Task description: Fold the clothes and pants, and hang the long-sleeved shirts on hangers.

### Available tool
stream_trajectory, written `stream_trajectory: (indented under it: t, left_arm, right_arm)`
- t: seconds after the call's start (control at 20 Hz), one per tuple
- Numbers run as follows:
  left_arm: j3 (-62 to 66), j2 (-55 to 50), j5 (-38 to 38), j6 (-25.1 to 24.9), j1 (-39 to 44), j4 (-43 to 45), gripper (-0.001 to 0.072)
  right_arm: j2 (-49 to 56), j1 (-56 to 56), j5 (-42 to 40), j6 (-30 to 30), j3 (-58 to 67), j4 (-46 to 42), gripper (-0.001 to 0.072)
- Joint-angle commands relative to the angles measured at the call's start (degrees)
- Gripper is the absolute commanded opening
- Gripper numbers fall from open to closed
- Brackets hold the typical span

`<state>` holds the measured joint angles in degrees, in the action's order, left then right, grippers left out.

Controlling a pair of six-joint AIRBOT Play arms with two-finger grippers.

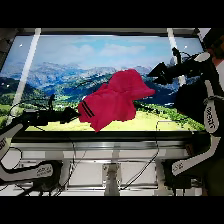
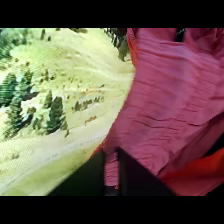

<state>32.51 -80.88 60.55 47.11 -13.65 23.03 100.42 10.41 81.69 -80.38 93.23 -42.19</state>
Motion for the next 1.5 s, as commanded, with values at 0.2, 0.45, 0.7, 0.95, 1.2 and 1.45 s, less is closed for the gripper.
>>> stream_trajectory:
  t: [0.2,0.45,0.7,0.95,1.2,1.45]
  left_arm:
    - [3.10,0.24,4.44,-1.73,0.76,-1.88,0.0012]
    - [10.56,4.39,0.00,5.62,0.79,11.85,0.0011]
    - [16.46,10.43,-5.49,24.00,0.81,38.21,0.0011]
    - [16.57,11.91,-3.76,26.45,0.81,45.77,0.0011]
    - [16.57,11.91,-3.72,26.40,0.83,45.75,0.0012]
    - [16.57,11.91,-2.47,26.38,0.83,45.31,0.0013]
  right_arm:
    - [-0.04,0.04,-0.24,0.13,-0.02,0.09,0.0382]
    - [-0.04,0.04,-0.17,0.11,-0.02,-0.22,0.0010]
    - [-0.04,0.00,0.96,-2.05,-0.39,-7.85,0.0007]
    - [-2.40,0.02,-3.82,-5.20,-8.79,-5.44,0.0006]
    - [-5.62,-0.37,-6.25,-14.08,-20.13,-7.63,0.0037]
    - [-3.34,-2.56,-9.70,-19.65,-21.27,-7.65,0.0558]
